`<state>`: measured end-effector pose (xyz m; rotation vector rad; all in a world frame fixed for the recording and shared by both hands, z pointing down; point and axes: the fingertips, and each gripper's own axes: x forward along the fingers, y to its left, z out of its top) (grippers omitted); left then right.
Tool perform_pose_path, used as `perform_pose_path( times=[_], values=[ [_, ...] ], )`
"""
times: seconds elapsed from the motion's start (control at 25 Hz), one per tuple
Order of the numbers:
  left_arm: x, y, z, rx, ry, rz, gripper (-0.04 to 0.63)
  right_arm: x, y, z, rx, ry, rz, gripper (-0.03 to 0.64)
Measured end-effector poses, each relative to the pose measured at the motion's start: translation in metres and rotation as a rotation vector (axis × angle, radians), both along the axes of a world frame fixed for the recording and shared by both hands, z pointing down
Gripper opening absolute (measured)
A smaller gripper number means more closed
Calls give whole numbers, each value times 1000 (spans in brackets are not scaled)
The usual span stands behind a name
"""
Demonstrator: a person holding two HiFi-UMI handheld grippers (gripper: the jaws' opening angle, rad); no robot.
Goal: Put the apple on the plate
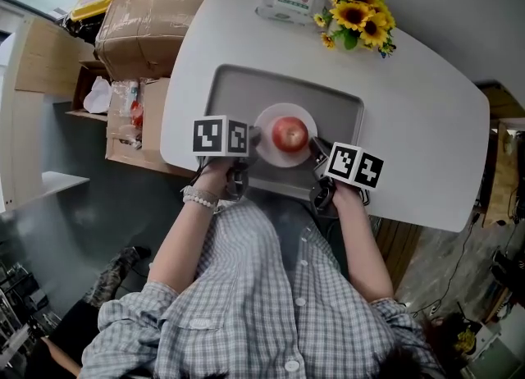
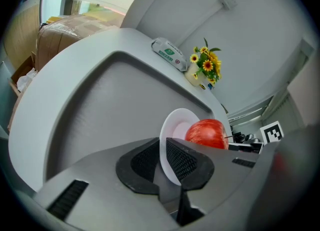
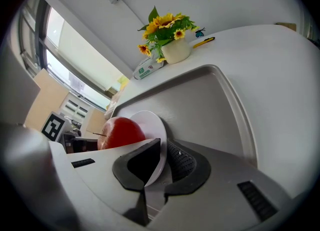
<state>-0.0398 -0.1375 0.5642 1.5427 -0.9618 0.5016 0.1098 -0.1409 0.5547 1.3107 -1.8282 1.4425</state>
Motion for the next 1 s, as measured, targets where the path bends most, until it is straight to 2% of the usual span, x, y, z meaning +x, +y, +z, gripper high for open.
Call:
perform_pose_path(
  times=[0.32,0.56,0.64,0.76,0.84,1.0],
  values=[
    [3,-1,-1,-2,40,29,43,-3,0,-2,41,-14,5,49],
    [-2,-11,-12,45,79,17,67,2,-6,-11,98,-12,13,51],
    [-8,-17,-20,84,73,4,67,7,-11,-19,138,-15,39,51],
    [-21,-26,-35,175,13,-9,66,18,-18,-40,233,-31,115,49],
    [-27,-33,-49,251,-17,-5,40,24,-21,-56,295,-43,140,49],
    [-25,-42,-85,412,-3,29,15,21,-23,-92,444,-7,57,46]
  ],
)
